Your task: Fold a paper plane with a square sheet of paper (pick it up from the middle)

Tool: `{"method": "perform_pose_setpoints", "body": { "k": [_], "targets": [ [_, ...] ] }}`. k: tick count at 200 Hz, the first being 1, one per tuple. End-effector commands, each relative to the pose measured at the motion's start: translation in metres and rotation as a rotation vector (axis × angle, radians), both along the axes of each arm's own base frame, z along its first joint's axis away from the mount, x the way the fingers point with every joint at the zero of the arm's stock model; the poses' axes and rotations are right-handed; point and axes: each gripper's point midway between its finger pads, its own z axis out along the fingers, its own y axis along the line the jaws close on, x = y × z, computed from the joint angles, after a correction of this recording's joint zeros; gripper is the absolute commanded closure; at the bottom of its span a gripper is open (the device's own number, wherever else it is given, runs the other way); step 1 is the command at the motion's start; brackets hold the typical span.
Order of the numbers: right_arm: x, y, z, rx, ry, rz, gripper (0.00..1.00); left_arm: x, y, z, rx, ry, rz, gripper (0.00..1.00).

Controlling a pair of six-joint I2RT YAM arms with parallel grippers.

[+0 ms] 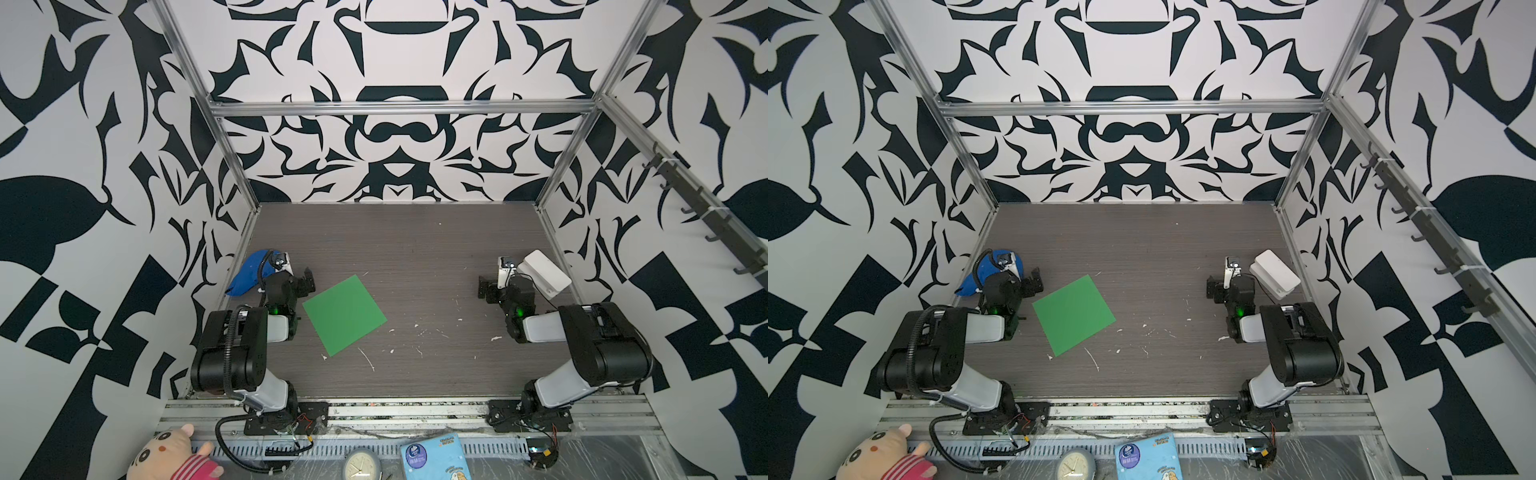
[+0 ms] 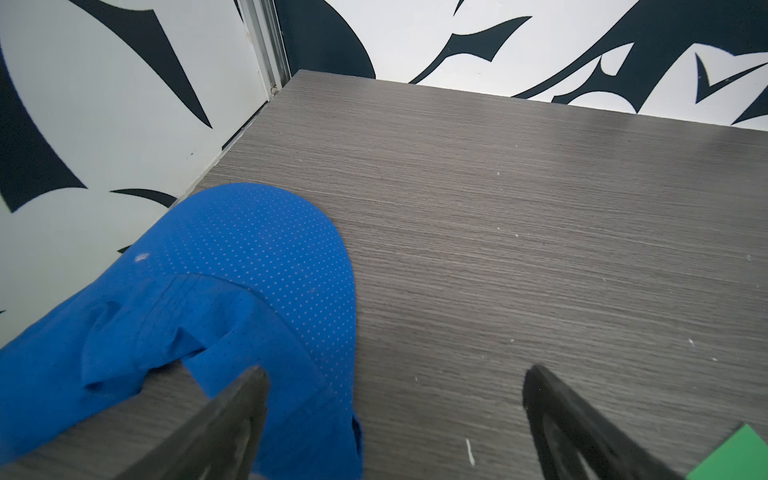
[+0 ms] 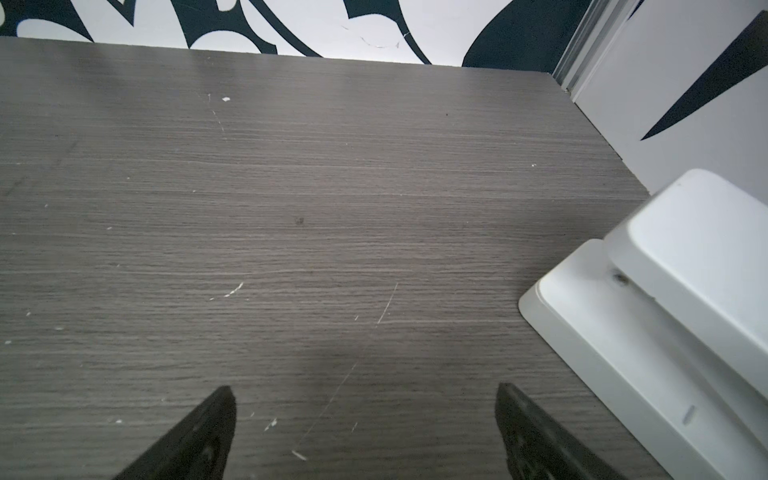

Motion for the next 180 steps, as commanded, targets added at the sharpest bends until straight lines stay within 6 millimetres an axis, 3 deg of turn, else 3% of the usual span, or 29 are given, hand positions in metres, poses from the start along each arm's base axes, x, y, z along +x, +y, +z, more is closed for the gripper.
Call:
{"method": "perform_pose_setpoints", "body": {
  "k": [1,28,72,92,107,131,151,180],
  "targets": [
    [0.009,0.000,0.018,0.004,-0.061,-0.002,0.00,0.004,0.000,0.006,-0.001,-0.021,-0.004,0.01],
    [0.006,-0.003,0.034,0.006,-0.103,-0.017,0.00,0.003,0.000,0.009,0.001,-0.038,-0.004,0.01],
    [0.002,-0.001,0.085,0.053,-0.079,-0.051,0.00,-0.013,0.013,0.047,-0.045,-0.016,0.106,0.01],
    [0.002,0.010,0.103,0.176,0.013,-0.068,0.00,-0.026,0.020,0.077,-0.215,-0.003,0.226,0.00],
    [0.004,0.028,0.109,0.227,0.090,-0.048,0.00,-0.034,0.009,0.089,-0.349,0.041,0.227,0.01],
    [0.005,0.083,0.114,0.247,0.202,0.059,0.00,-0.043,-0.013,0.097,-0.509,0.115,0.185,0.00],
    [-0.001,0.155,0.116,0.269,0.272,0.239,0.01,-0.053,-0.022,0.099,-0.582,0.157,0.177,0.00],
    [-0.017,0.261,0.108,0.314,0.374,0.449,0.09,-0.063,-0.021,0.104,-0.591,0.152,0.191,0.01]
  ]
}}
